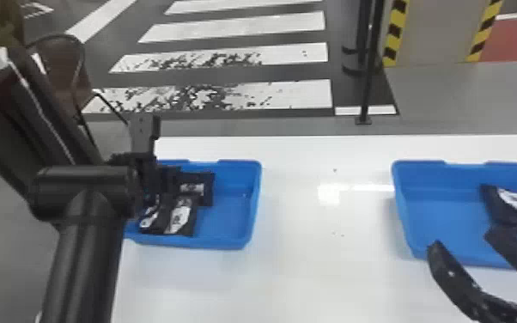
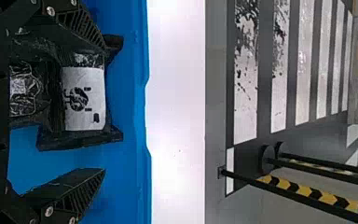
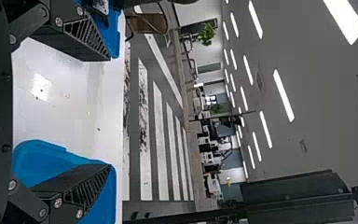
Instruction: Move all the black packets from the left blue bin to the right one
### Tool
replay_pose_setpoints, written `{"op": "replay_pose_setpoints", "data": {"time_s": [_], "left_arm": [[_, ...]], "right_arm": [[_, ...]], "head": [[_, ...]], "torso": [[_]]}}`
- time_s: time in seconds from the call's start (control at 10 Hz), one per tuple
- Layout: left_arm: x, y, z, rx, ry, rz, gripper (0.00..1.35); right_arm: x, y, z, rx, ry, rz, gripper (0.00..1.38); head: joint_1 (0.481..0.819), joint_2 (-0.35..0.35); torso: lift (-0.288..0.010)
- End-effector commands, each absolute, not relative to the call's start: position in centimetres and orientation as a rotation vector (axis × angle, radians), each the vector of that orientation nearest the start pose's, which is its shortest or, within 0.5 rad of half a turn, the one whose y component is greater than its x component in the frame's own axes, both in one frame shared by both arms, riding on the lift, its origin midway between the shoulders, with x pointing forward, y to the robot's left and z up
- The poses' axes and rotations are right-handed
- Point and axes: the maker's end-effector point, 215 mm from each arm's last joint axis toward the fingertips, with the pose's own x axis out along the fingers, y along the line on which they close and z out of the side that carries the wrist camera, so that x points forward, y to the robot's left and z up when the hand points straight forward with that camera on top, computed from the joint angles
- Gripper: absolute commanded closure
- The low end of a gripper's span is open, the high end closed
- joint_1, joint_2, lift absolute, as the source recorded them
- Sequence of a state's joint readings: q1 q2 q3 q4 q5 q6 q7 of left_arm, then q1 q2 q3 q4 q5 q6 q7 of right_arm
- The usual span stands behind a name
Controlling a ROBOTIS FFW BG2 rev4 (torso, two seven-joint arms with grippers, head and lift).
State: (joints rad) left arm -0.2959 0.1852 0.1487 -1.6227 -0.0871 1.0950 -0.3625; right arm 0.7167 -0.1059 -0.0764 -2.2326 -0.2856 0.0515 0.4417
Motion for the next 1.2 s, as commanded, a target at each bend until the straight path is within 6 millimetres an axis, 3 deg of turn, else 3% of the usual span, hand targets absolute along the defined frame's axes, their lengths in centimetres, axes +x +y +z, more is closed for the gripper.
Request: {"op": "replay_pose_setpoints", "data": {"time_s": [0.0, 0.2, 0.5, 0.6, 0.7, 0.8, 1.0, 1.1], "left_arm": [[59.5, 36.7, -43.1, 0.013, 0.791, -0.002, 0.14], [60.7, 38.4, -44.6, 0.048, 0.813, 0.021, 0.13], [62.1, 37.3, -45.2, 0.071, 0.811, -0.021, 0.15], [62.5, 37.1, -45.9, 0.068, 0.816, -0.047, 0.31], [62.8, 37.1, -46.1, 0.098, 0.796, -0.051, 0.83], [62.3, 37.7, -46.8, 0.083, 0.787, -0.028, 1.13], [62.3, 37.1, -47.1, 0.064, 0.759, -0.043, 1.12], [62.3, 37.1, -46.4, 0.067, 0.732, -0.045, 1.21]], "right_arm": [[36.7, -17.0, -32.5, 0.197, 0.076, 0.447, 0.23], [37.1, -16.7, -32.4, 0.205, 0.07, 0.452, 0.22], [37.2, -16.5, -33.2, 0.238, 0.082, 0.454, 0.23], [37.3, -16.4, -33.2, 0.238, 0.079, 0.456, 0.23], [37.3, -16.5, -33.3, 0.249, 0.082, 0.454, 0.23], [37.0, -16.5, -33.5, 0.262, 0.087, 0.455, 0.23], [36.9, -16.3, -33.4, 0.265, 0.087, 0.46, 0.23], [36.8, -16.4, -33.6, 0.273, 0.093, 0.46, 0.23]], "head": [[0.695, 0.198], [0.695, 0.226], [0.695, 0.232], [0.695, 0.228], [0.695, 0.227], [0.695, 0.225], [0.695, 0.233], [0.695, 0.233]], "torso": [[-0.14], [-0.14], [-0.14], [-0.14], [-0.14], [-0.14], [-0.14], [-0.14]]}}
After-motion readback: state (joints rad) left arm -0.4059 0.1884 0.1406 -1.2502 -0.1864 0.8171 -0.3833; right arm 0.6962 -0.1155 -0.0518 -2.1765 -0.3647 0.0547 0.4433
